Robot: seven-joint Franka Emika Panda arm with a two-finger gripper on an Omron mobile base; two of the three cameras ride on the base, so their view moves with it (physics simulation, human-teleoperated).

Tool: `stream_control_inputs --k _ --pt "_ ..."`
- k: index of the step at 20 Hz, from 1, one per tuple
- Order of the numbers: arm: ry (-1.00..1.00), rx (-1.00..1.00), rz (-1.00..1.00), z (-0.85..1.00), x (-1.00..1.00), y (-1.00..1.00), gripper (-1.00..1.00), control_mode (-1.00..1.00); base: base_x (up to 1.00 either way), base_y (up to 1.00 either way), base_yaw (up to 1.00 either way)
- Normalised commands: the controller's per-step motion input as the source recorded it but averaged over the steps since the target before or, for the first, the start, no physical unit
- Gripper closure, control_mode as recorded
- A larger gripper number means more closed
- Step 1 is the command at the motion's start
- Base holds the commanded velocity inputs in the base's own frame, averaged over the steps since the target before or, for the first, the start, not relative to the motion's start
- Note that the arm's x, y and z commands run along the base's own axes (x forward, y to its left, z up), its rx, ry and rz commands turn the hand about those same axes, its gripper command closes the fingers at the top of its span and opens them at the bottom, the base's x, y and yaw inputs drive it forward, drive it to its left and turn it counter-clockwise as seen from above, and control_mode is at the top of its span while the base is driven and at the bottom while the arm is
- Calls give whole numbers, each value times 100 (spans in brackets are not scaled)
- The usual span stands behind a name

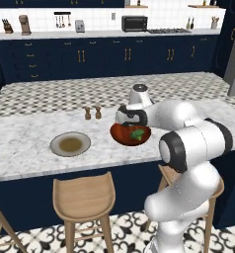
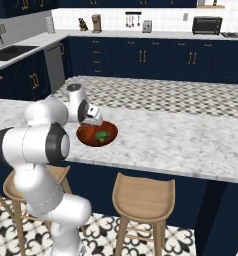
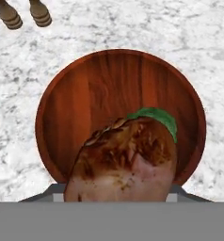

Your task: Pick the chicken drumstick and broccoli from their plates and place them in the bowl. Then put the bowl in the fridge.

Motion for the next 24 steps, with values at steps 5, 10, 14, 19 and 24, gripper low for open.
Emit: stream_control_inputs --k 5,10,14,19,24 --pt "3 0 5 -29 91 -13 100 -100 0 0 0" --pt "8 -2 2 -24 58 10 100 -100 0 0 0" --pt "7 0 0 -27 4 0 -100 -100 0 0 0" --pt "0 0 0 -5 0 0 -100 -100 0 0 0" --pt "0 0 2 0 2 0 -100 -100 0 0 0"
